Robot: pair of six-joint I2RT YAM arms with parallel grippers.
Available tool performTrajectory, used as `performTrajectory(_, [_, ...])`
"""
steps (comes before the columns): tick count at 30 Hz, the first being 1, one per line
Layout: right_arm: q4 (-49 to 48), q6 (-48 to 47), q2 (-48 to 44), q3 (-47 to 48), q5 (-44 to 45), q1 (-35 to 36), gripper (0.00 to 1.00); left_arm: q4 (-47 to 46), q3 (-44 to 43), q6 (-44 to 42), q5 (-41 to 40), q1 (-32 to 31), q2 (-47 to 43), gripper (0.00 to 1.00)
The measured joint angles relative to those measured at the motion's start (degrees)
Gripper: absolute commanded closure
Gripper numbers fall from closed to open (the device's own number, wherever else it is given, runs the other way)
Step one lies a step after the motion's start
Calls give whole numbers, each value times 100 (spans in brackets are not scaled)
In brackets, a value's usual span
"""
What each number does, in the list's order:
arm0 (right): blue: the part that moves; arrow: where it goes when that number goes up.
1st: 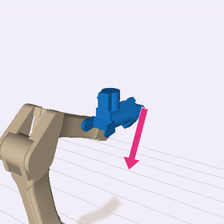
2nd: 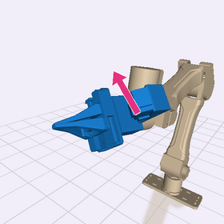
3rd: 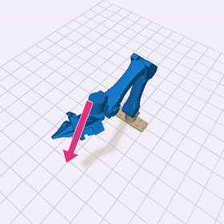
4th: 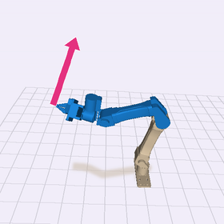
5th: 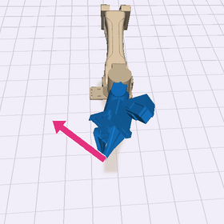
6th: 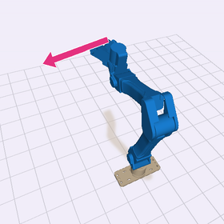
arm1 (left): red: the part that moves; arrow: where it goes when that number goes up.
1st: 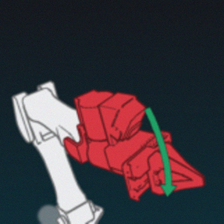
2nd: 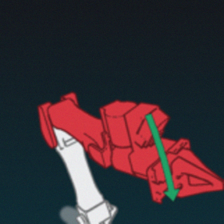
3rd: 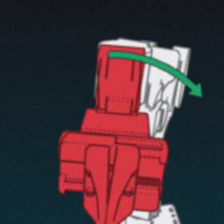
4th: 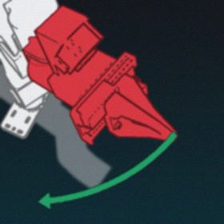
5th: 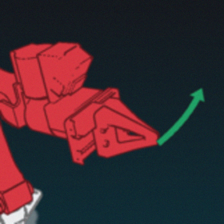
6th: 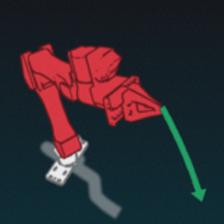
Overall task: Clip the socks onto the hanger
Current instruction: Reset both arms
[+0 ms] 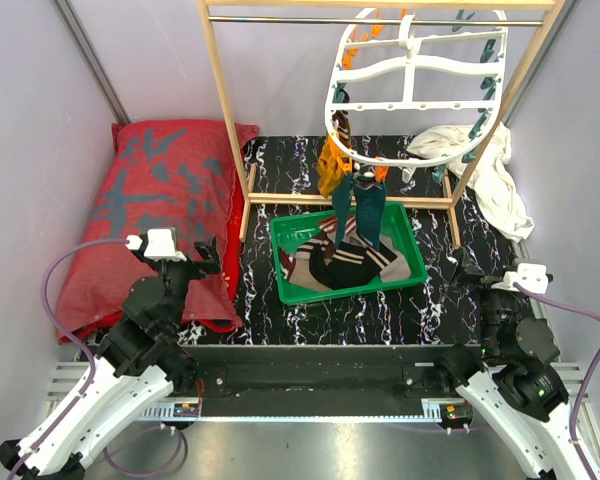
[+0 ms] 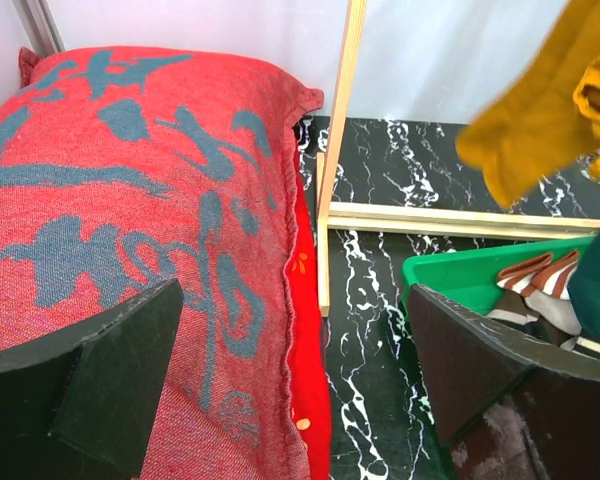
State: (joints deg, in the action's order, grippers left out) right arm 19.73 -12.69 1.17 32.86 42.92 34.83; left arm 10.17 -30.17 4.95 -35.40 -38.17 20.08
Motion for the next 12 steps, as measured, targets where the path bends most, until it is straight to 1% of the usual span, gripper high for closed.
performTrajectory(12, [0,-39,0,0,13,0,0,-39,0,0,20,138,-175,1])
